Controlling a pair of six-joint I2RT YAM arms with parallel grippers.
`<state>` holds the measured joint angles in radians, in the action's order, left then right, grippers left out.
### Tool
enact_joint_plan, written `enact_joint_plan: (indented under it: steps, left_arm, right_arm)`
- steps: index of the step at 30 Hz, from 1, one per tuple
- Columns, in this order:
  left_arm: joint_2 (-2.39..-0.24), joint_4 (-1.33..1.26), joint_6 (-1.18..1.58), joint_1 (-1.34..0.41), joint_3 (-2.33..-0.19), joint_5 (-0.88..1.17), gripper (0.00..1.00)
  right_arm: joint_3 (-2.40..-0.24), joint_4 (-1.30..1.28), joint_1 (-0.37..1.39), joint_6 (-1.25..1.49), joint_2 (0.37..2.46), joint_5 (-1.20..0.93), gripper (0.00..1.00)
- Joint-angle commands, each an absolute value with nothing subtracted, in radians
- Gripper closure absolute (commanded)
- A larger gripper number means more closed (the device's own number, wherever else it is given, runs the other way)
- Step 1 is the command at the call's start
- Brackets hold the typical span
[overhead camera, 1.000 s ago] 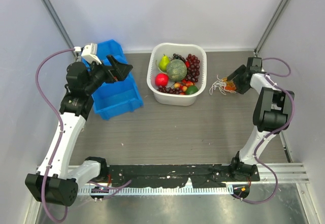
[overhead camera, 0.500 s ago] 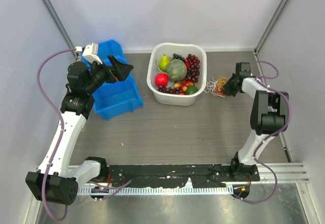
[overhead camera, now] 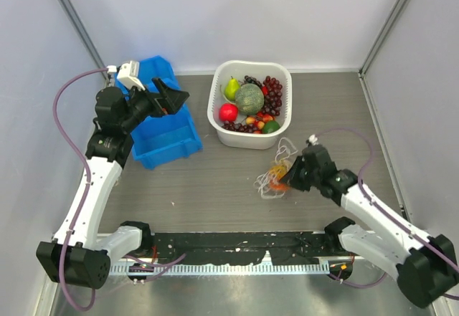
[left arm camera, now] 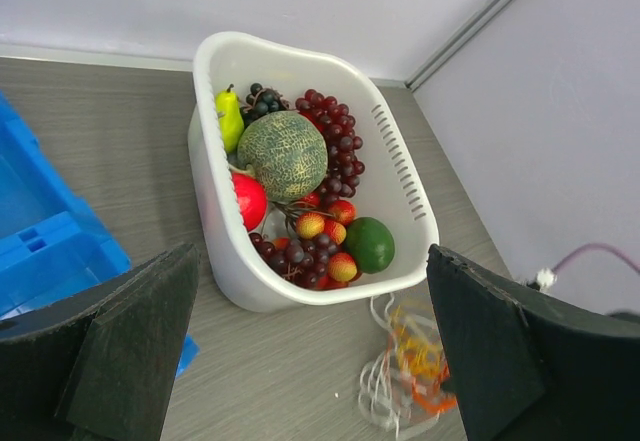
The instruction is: Untangle the cables
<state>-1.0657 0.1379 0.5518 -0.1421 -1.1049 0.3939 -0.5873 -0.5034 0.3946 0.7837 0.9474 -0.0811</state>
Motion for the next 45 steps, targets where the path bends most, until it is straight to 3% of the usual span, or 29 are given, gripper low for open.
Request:
enact_joint_plan:
  steps: [1, 4, 9, 14, 19, 21, 24, 29, 34, 40, 42, 45]
  left_arm:
    - [-1.078, 0.083, 0.56, -0.147, -1.097, 0.413, 0.0]
    - [-1.095, 0.083, 0.557, -0.153, -1.097, 0.413, 0.02]
    - [-1.146, 0.132, 0.526, -0.227, -1.129, 0.394, 0.08]
    - [-1.146, 0.213, 0.592, -0.325, -1.125, 0.439, 0.15]
    - [-1.01, 0.12, 0.701, -0.457, -0.895, 0.427, 0.18]
    - [-0.97, 0.089, 0.722, -0.549, -0.801, 0.391, 0.19]
    - [-0.965, 0.029, 0.71, -0.708, -0.686, 0.324, 0.18]
    - [-1.08, 0.087, 0.626, -0.871, -0.687, 0.117, 0.19]
    - [-1.265, 0.069, 0.607, -0.902, -0.733, 0.155, 0.34]
    - [-1.359, 0.025, 0.611, -0.928, -0.724, 0.144, 0.3]
    - [-1.39, 0.014, 0.614, -0.928, -0.732, 0.143, 0.34]
    - [-1.43, 0.006, 0.621, -0.93, -0.752, 0.155, 0.48]
  right_arm:
    - [-0.473, -0.404, 0.609, 0.922, 0.805, -0.12, 0.99]
    - [-0.488, -0.312, 0.727, 0.884, 0.817, -0.118, 0.99]
    - [-0.554, -0.186, 0.866, 0.832, 1.004, -0.178, 0.99]
    - [-0.629, -0.299, 0.962, 0.767, 1.035, -0.082, 0.95]
    - [-0.638, -0.449, 0.962, 0.719, 0.971, 0.066, 0.66]
    - [-0.649, -0.489, 0.962, 0.719, 0.951, 0.116, 0.6]
    - [-0.657, -0.508, 0.962, 0.718, 0.914, 0.158, 0.6]
    - [-0.653, -0.506, 0.962, 0.713, 0.88, 0.166, 0.6]
    - [-0.637, -0.512, 0.962, 0.71, 0.905, 0.144, 0.61]
    - [-0.574, -0.42, 0.962, 0.739, 0.9, 0.051, 0.61]
    - [-0.56, -0.397, 0.962, 0.749, 0.902, 0.037, 0.61]
    - [-0.56, -0.394, 0.962, 0.744, 0.913, 0.037, 0.61]
